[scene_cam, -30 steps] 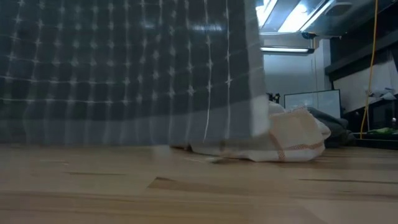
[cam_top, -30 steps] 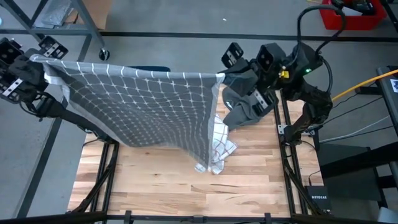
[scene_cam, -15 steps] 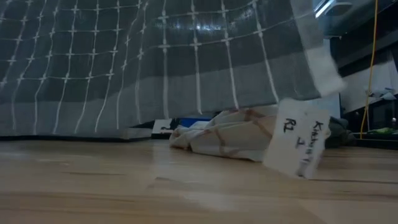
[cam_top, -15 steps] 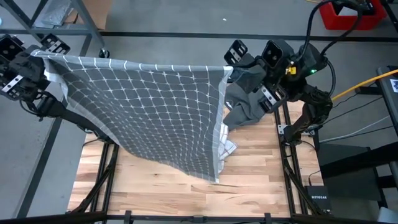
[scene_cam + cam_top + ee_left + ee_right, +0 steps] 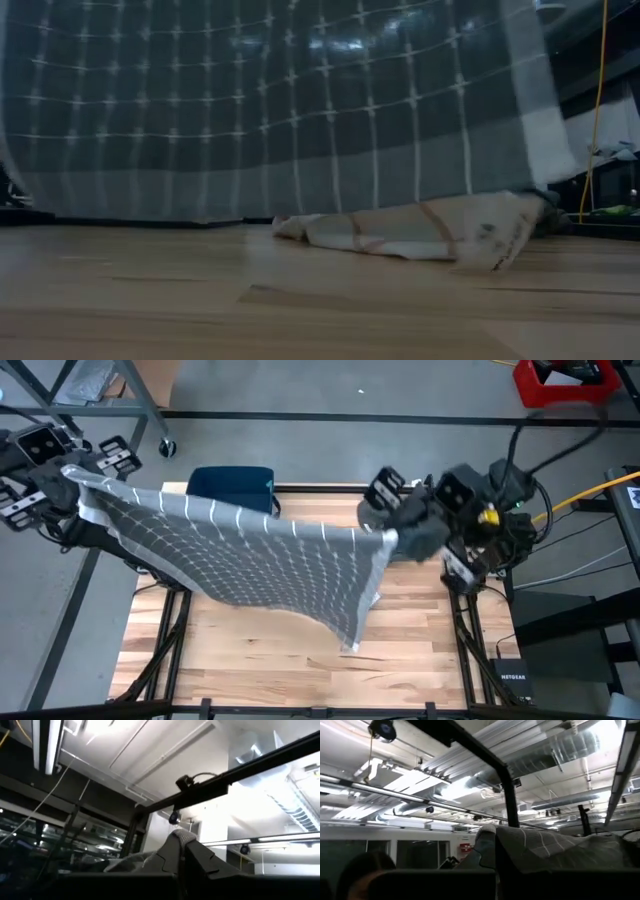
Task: Fold towel
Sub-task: Fold the gray patterned towel
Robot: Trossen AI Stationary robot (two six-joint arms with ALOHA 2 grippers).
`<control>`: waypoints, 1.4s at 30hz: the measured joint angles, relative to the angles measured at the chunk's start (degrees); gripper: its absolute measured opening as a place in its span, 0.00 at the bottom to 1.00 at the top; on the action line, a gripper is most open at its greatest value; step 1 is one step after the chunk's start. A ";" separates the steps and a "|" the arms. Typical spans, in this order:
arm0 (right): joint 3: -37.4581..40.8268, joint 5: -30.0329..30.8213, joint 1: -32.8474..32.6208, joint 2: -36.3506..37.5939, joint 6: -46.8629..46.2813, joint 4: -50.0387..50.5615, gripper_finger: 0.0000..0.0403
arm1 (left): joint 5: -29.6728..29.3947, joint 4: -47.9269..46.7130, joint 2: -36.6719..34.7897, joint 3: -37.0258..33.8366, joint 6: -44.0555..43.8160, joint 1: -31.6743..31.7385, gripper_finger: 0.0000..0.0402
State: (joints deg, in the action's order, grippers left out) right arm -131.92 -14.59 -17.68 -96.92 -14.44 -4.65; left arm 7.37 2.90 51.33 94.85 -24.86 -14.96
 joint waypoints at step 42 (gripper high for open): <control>0.07 14.92 -7.82 -0.81 15.69 12.66 0.01 | -12.66 -18.82 6.16 3.26 19.71 -13.62 0.00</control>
State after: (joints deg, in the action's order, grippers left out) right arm -131.85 0.33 -25.50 -97.73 1.25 8.01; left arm -5.29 -15.91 57.49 98.10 -5.15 -28.58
